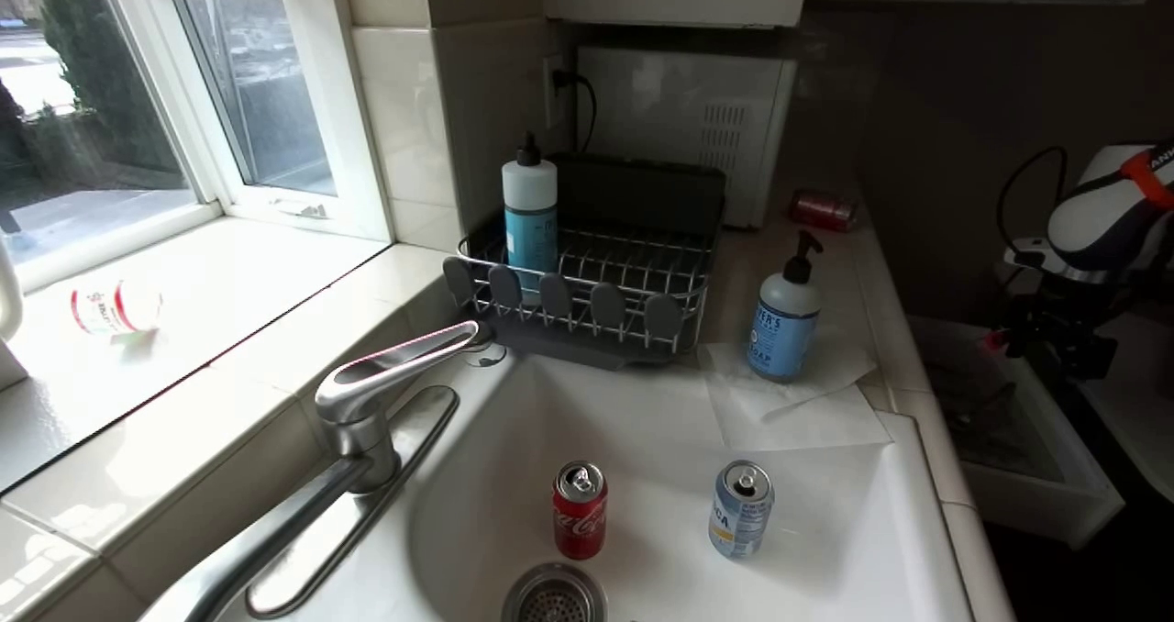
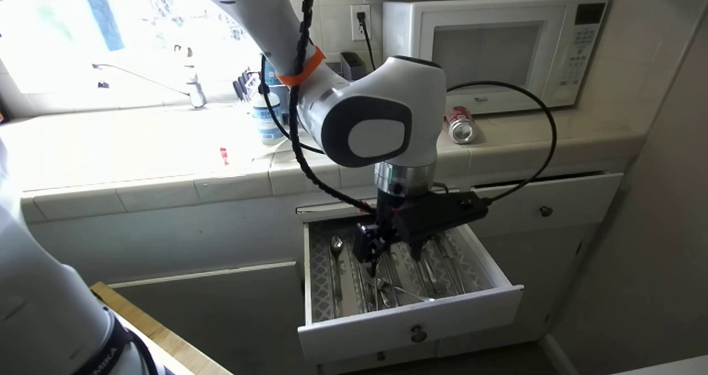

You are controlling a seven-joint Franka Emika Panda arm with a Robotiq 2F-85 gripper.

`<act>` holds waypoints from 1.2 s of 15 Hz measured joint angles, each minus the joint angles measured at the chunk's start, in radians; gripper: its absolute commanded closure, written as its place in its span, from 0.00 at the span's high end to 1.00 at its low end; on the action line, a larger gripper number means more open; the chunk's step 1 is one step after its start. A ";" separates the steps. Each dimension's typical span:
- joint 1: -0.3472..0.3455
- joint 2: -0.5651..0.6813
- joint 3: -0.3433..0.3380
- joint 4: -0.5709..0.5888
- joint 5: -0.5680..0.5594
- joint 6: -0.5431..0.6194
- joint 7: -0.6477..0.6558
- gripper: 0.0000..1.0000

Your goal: Put one fork from the drawer on the counter.

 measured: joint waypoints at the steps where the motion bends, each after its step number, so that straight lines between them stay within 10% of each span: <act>1: -0.001 0.006 0.002 0.007 0.003 0.000 0.000 1.00; 12: -0.027 0.073 0.059 0.005 0.004 0.084 -0.029 1.00; 18: -0.157 0.184 0.199 0.004 0.116 0.240 -0.260 1.00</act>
